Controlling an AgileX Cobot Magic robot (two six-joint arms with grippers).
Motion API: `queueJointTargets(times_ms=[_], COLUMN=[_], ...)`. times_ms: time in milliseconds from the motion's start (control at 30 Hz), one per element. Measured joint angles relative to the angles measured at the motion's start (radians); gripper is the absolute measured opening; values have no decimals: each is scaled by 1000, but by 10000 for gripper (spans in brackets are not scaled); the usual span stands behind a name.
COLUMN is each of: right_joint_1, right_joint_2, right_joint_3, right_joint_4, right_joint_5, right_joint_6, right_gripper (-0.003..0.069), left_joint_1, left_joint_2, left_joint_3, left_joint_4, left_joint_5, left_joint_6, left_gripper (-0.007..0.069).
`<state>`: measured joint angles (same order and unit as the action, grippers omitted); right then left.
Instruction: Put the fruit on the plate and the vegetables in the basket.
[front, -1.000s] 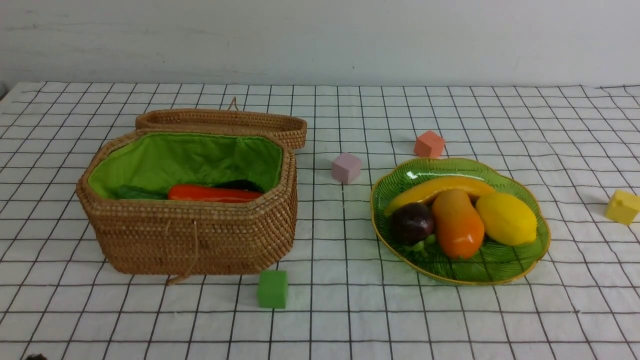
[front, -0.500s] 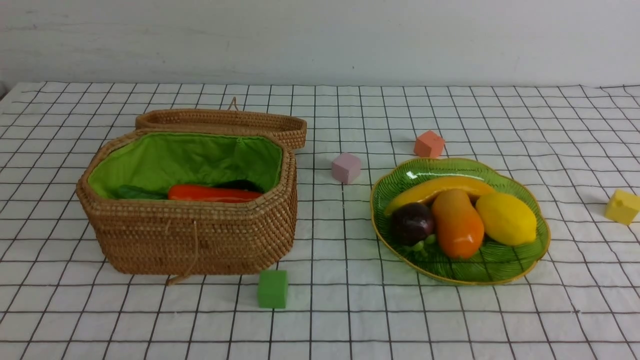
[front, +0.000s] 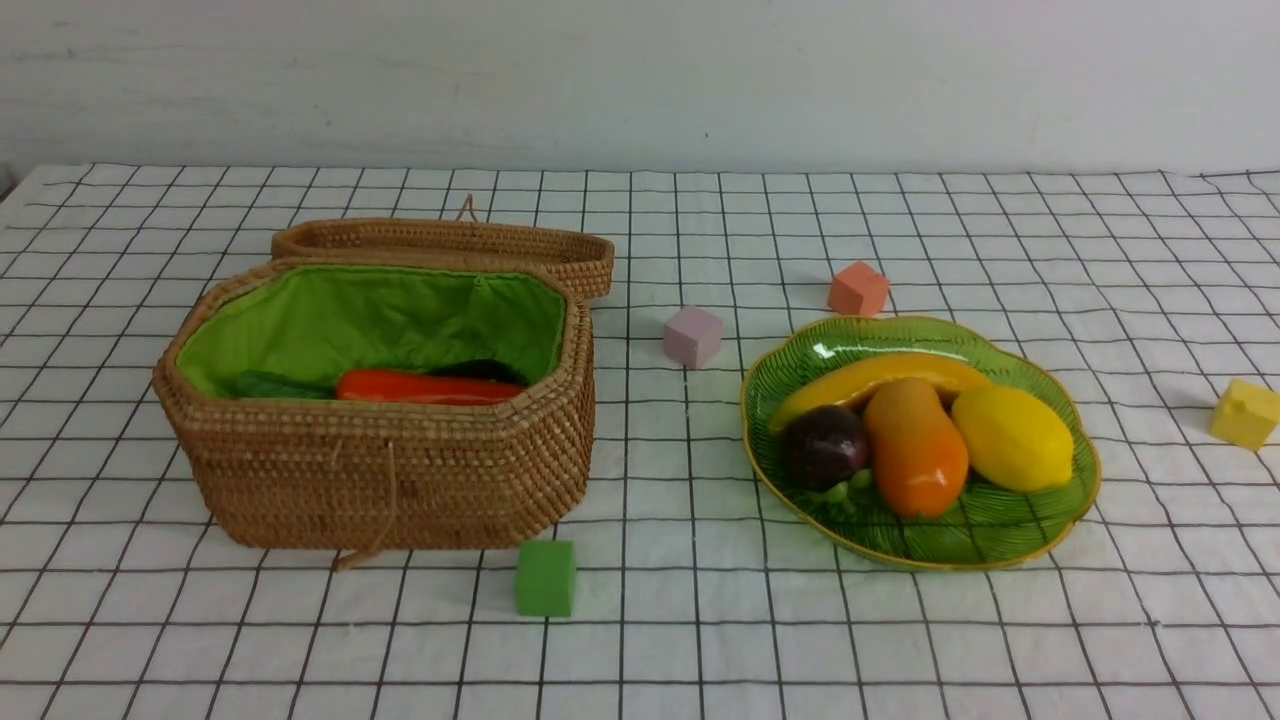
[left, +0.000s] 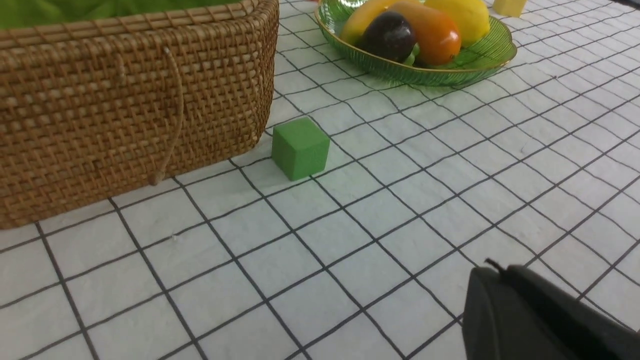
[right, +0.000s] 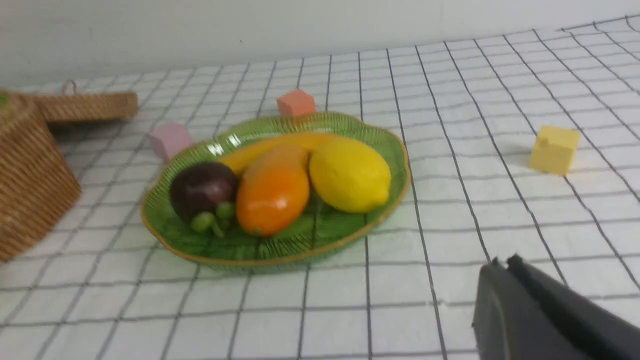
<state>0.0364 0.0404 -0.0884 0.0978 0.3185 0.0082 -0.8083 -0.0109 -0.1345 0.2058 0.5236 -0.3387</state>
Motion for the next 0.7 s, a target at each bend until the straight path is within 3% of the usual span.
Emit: queueJointTargets(times_ms=[100,700], right_joint_1=[0,0], right_joint_2=[-47,-50], right_joint_3=[105,106], right_joint_4=[-12,-23], right_joint_5=[20,54], right_joint_6=[6,23], right_gripper=[-8,-6], left_joint_1=[0,0], left_joint_2=[0,0], left_joint_3=[1,3], left_joint_4=[-1,-2], left_joint_5=[0,8], left_joint_6=[0,0], left_gripper=[-13,-7])
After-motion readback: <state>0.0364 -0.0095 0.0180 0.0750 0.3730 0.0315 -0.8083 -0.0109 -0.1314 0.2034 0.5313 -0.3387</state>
